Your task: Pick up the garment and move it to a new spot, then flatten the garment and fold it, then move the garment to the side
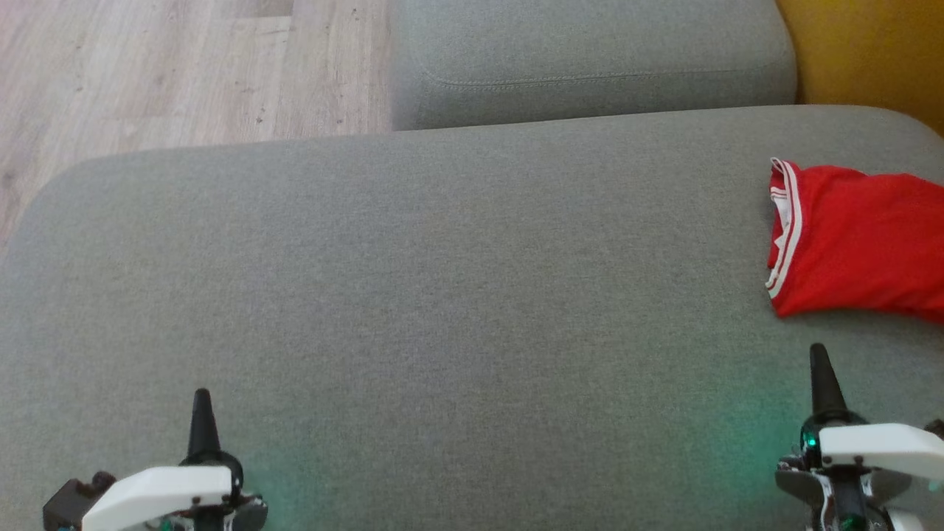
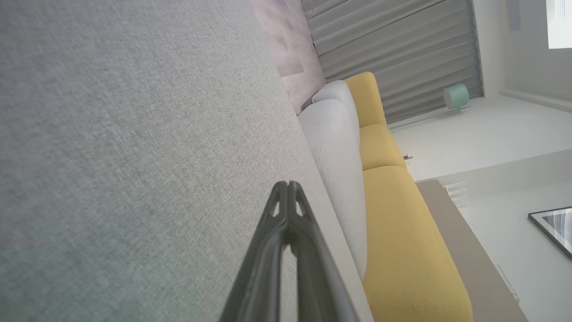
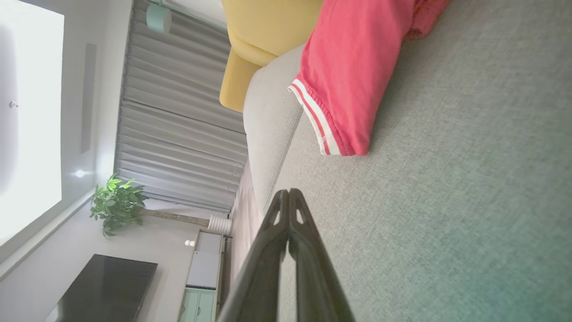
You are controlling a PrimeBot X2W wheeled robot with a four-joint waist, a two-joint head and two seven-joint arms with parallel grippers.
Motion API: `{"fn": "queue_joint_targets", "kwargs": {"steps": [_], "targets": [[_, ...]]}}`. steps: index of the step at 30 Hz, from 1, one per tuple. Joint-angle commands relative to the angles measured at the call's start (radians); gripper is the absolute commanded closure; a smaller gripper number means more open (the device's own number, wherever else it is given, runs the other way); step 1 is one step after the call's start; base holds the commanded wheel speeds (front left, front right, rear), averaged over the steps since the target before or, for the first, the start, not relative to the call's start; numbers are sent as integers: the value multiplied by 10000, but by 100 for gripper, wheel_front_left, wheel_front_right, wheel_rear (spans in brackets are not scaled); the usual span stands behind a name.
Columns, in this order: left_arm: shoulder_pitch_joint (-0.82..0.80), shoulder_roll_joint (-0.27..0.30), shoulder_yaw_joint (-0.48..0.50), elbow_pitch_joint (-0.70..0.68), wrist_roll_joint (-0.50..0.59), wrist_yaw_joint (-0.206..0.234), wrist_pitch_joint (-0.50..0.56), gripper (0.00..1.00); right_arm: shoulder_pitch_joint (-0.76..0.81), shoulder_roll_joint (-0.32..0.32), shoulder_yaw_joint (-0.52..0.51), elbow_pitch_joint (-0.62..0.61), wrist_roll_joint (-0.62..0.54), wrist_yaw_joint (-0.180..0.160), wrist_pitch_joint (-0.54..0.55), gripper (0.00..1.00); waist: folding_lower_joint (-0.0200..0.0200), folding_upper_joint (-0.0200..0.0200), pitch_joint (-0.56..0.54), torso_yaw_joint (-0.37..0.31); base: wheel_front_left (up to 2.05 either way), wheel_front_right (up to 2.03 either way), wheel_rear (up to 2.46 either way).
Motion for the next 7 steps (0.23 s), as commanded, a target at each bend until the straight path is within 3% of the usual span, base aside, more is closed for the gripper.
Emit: {"fn": "queue_joint_targets", "kwargs": {"steps": [1, 7], "targets": [[-581, 48, 374, -373, -225, -98, 62, 100, -588, -69, 111, -407, 277, -6, 86, 100, 0, 0, 1, -6, 0, 0, 0], [-677, 46, 509, -408, -889, -156, 237, 100, -678, -73, 71, -474, 1015, -6, 250, 100, 0, 0, 6, -47, 0, 0, 0]]}}
